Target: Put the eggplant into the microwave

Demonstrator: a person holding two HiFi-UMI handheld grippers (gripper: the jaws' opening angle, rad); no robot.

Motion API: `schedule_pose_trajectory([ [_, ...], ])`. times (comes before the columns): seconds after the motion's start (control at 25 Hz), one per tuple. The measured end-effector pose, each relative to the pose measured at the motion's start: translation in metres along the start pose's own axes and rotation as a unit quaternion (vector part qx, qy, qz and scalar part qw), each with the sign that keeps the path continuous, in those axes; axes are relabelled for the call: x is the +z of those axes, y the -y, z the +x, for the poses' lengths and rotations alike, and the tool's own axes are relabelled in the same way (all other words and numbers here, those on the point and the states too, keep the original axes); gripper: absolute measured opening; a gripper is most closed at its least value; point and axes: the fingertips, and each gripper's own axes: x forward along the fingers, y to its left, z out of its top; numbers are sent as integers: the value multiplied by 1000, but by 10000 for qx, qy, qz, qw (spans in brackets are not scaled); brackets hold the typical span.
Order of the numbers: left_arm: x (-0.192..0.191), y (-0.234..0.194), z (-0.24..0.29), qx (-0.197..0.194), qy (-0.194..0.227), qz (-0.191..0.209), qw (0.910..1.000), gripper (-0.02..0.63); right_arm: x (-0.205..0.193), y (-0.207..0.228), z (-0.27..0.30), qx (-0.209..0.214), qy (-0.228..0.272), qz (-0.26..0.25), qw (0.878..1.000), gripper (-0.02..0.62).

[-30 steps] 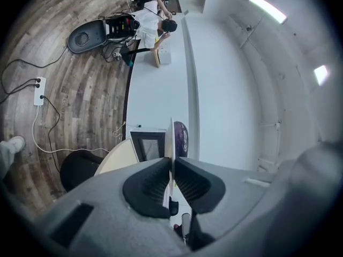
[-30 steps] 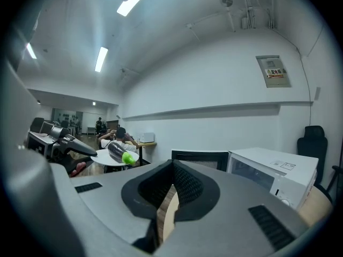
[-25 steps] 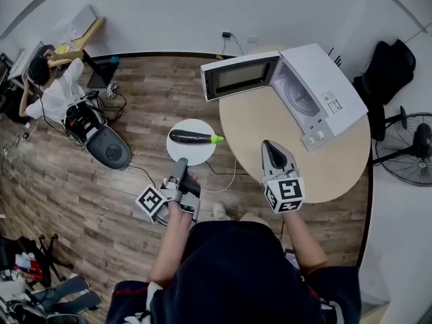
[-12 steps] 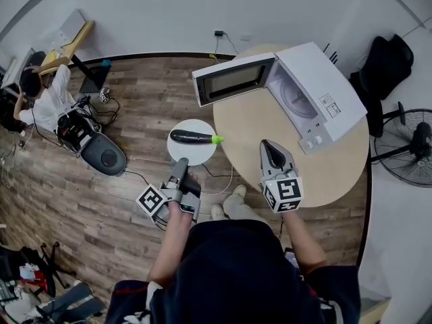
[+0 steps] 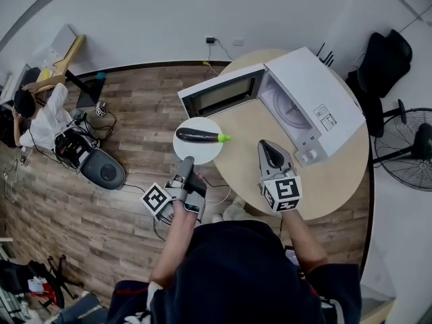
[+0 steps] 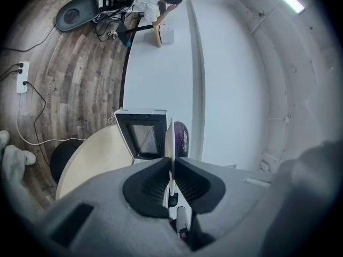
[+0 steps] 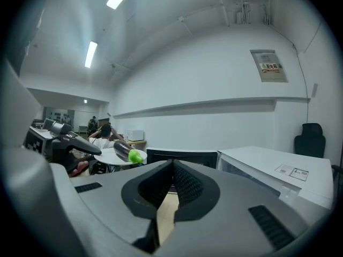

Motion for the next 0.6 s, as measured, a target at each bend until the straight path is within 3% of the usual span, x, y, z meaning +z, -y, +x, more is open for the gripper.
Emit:
schedule_pose_trajectory([
  [0.6,-47,-10,96,215,-481,157,9985,37,-11,93,25,-288,-12,232,9993,11],
])
